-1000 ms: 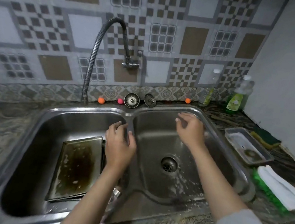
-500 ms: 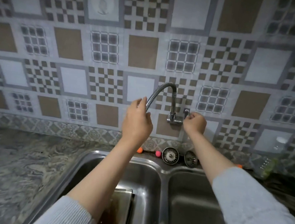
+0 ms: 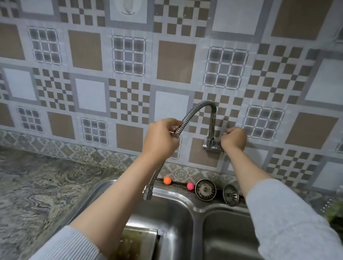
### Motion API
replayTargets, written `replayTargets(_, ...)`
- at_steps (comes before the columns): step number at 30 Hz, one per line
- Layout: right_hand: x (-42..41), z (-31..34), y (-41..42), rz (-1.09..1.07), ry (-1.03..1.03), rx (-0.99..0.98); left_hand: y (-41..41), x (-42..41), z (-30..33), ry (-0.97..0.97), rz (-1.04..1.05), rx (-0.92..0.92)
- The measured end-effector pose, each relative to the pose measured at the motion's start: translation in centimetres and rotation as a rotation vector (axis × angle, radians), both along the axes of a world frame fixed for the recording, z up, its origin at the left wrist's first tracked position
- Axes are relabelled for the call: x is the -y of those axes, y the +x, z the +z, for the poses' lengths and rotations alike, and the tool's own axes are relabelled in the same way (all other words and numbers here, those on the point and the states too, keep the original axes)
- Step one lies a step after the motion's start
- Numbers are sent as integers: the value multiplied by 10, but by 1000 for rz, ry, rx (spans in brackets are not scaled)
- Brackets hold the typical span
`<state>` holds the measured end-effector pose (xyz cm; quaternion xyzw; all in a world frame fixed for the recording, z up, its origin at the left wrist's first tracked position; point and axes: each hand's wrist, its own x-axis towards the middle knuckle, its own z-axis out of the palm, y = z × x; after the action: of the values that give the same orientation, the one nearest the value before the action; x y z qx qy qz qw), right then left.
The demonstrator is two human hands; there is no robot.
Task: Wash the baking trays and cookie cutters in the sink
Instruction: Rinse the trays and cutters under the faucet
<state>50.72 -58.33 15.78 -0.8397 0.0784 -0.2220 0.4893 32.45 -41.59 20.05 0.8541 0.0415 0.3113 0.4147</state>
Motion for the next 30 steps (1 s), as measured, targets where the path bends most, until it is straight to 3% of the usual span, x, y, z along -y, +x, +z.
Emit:
replayTargets(7,26,-23,-35,185,-161,196,6,-6,-7,-27,-52,15)
replayTargets(11,35,-49,-50,249,-307,191,10,-7,-6,-19,-45,1)
replayTargets(21,29,-63,-53,182,-215,231,2,-3,-7,-65,-27,13)
replayTargets(24,21,-61,-63,139,-268,198,-7,-2,-13,-90,-53,50)
replayTargets(26,11,-64,-79,98,-322,277,-19,-3,-22,-88,-51,88)
replayTargets(30,-19,-80,-134,190,-142,302,-48,-21,-70,-172,-27,78)
